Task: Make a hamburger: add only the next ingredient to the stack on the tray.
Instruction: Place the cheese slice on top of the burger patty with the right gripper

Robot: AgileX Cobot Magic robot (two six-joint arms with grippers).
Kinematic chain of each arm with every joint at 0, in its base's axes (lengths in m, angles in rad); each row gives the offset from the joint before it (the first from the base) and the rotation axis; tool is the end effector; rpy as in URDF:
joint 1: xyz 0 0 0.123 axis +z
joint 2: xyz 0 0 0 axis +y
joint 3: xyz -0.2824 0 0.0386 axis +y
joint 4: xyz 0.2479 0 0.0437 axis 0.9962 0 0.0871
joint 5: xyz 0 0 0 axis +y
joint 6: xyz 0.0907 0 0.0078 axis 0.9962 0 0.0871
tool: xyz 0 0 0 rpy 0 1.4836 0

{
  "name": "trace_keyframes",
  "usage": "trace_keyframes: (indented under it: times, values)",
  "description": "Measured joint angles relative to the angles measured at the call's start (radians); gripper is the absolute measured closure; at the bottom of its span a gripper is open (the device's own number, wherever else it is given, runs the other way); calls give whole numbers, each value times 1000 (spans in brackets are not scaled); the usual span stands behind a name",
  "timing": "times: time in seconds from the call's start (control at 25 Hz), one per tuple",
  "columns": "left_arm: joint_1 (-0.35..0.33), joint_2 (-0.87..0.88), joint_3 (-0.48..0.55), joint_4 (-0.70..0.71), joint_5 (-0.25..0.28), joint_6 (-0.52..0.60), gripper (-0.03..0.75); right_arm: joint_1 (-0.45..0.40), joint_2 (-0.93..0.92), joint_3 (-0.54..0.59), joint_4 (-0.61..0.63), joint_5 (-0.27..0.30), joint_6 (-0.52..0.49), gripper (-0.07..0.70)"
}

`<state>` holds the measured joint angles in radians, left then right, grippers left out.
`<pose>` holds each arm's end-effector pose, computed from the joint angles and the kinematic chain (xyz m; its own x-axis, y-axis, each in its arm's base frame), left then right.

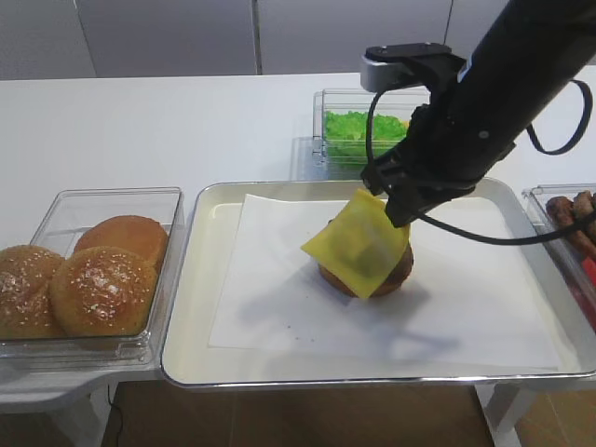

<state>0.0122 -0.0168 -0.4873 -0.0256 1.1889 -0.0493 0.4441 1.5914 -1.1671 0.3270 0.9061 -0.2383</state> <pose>-0.0119 -0.0023 0.2636 -0.5620 -0.0657 -0.8245 -0.0257 0.9977 -0.0620 0.2779 0.1578 0.2597 -0.8306 -0.4296 -0.3543 -0.5218 0.8226 0.2259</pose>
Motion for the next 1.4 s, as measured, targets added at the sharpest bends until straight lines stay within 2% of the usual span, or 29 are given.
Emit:
trace_keyframes:
  times: [0.6,0.72,0.92,1.04,1.2,1.4]
  values:
    - [0,0,0,0,0,0,417,0,20,0,-39,-2,19,605]
    - [0,0,0,0,0,0,417,0,20,0,-64,-2,48,533]
    - [0,0,0,0,0,0,417,0,20,0,-83,1,69,317]
    - [0,0,0,0,0,0,416,0,20,0,-104,10,78,216]
    - [0,0,0,0,0,0,417,0,11,0,-141,38,101,181]
    - [0,0,0,0,0,0,417,-17,-34,-27,-175,110,117,194]
